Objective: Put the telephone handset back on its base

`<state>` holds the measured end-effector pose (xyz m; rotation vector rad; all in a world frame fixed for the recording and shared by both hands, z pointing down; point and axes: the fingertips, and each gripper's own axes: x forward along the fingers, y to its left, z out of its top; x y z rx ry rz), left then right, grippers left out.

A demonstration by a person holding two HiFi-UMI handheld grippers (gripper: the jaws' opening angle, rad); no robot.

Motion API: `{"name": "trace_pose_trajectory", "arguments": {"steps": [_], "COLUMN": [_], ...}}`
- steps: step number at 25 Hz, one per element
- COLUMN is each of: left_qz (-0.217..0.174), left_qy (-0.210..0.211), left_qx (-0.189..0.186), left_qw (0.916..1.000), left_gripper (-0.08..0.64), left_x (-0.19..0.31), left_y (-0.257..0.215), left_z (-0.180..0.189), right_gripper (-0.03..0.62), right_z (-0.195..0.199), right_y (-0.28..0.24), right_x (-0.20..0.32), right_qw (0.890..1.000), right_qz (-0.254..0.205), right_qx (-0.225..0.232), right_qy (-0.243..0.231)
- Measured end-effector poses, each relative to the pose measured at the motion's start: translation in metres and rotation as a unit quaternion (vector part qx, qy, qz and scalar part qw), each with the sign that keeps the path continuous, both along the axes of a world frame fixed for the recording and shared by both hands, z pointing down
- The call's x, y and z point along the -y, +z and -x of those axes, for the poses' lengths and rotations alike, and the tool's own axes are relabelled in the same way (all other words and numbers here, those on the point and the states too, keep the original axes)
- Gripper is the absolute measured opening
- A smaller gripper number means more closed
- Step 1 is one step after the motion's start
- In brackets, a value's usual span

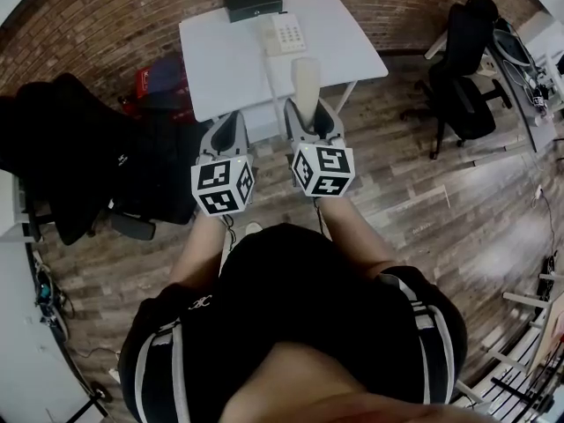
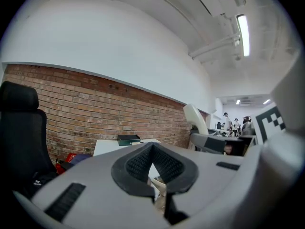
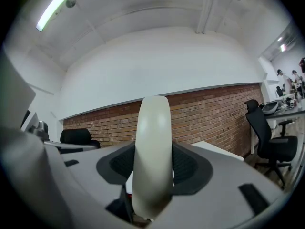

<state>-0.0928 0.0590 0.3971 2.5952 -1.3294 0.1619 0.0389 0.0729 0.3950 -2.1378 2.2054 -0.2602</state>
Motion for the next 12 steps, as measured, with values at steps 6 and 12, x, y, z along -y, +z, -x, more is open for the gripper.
{"name": "trace_pose_trajectory", "arguments": {"steps": [6, 12], "left_qz": [0.001, -0.003], "left_qy": [0.007, 0.017], "left_qx": [-0.002, -0.007], "left_qw": [1.0, 0.9998], "left_gripper": [-0.005, -0.005], "left_x": [0.003, 0.016], "left_y": [0.001, -0.001], "left_z": [0.007, 0.023], "right_gripper": [0.198, 0.199], "right_z": [0.009, 0.024], "right_y": [0.003, 0.005], "right_x": [0.003, 0.014], "right_qw": [1.0, 1.0], "right_qz": [0.008, 0.017], "right_qx": [-0.005, -0.016], "right_qy": [0.005, 0.021]}}
